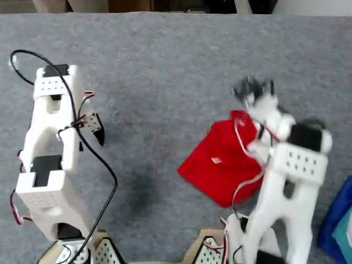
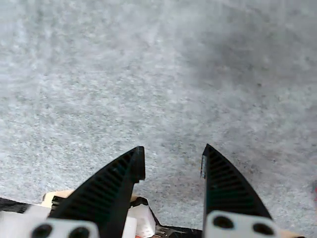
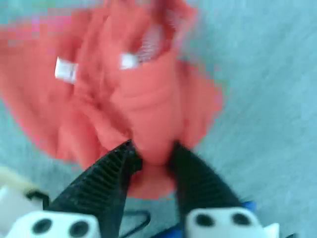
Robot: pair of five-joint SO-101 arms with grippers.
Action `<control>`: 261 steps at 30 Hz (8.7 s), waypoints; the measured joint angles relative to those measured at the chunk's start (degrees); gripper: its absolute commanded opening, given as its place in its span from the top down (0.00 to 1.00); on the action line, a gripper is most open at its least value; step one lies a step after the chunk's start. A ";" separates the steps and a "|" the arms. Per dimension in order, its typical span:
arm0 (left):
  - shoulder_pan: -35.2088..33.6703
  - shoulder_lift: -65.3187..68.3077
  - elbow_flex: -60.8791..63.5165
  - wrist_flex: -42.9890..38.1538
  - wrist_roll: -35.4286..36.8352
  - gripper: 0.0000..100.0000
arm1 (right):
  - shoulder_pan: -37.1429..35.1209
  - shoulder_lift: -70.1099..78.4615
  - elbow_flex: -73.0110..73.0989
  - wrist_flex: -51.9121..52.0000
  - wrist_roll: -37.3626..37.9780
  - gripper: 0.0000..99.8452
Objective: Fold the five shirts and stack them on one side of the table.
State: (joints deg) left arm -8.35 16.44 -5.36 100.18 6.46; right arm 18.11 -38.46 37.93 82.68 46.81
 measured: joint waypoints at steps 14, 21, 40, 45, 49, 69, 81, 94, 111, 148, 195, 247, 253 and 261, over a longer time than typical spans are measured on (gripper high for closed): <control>9.14 0.00 0.00 0.00 1.14 0.80 | -11.34 -12.66 9.58 -12.48 0.18 0.64; 10.46 0.00 2.55 0.00 5.10 0.80 | -15.38 10.02 5.89 -26.20 -4.75 0.67; 10.55 0.00 4.75 0.00 5.19 0.80 | -13.89 47.65 -36.84 6.15 -14.77 0.99; 10.55 0.00 4.75 0.00 5.19 0.80 | -13.71 47.65 -56.00 17.58 -16.18 0.99; 10.55 0.00 4.75 0.00 5.19 0.80 | -13.80 45.89 -69.63 18.55 -19.87 0.99; 27.25 3.25 -3.69 -7.47 5.27 0.80 | -4.04 15.47 -74.81 18.64 -18.64 0.99; 38.07 14.33 -6.51 -8.62 5.36 0.80 | 5.36 15.47 -47.12 1.85 -9.67 0.99; 46.68 14.33 -13.63 -0.26 5.27 0.80 | 4.84 16.00 -10.37 -47.03 -21.80 0.99; 53.45 16.44 -26.02 -0.26 10.20 0.80 | 14.33 50.64 -27.52 -58.46 -42.73 0.99; 51.78 47.91 -64.53 -2.02 22.95 0.98 | 18.20 56.88 -38.95 -49.93 -42.81 0.99; 27.60 33.23 -55.21 0.00 6.59 0.78 | -0.88 60.66 -34.73 -45.27 -16.18 0.99; 30.86 9.14 -4.92 -29.27 20.22 0.78 | -0.88 60.75 -34.73 -45.27 -16.18 0.99; 30.86 9.14 -4.75 -29.27 20.31 0.78 | -0.88 60.75 -34.73 -45.27 -16.18 0.99; 30.86 13.27 -4.75 -29.63 20.31 0.82 | -0.88 60.75 -34.73 -45.27 -16.18 0.99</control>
State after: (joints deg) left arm 22.51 29.71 -10.11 70.55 26.77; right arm 17.23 22.29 3.21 37.41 30.64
